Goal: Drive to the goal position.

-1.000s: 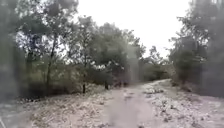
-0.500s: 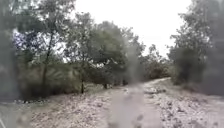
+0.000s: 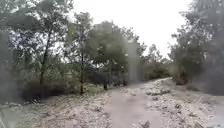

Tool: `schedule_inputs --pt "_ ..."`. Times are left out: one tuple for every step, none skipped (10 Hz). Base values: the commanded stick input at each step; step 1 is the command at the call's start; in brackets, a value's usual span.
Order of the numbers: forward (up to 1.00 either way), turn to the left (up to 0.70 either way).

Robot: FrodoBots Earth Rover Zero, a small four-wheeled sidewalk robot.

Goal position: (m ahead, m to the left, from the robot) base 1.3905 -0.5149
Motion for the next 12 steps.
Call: schedule_inputs --pt "0.45 0.00" --pt "0.45 -0.08" --pt "0.45 -0.20" --pt "0.45 -0.27" --pt "0.45 -0.27" --pt "0.45 -0.27" --pt "0.45 -0.27" --pt "0.45 -0.27" --pt "0.45 -0.23" --pt "0.45 -0.02" --pt "0.45 0.00" --pt "0.45 0.00"
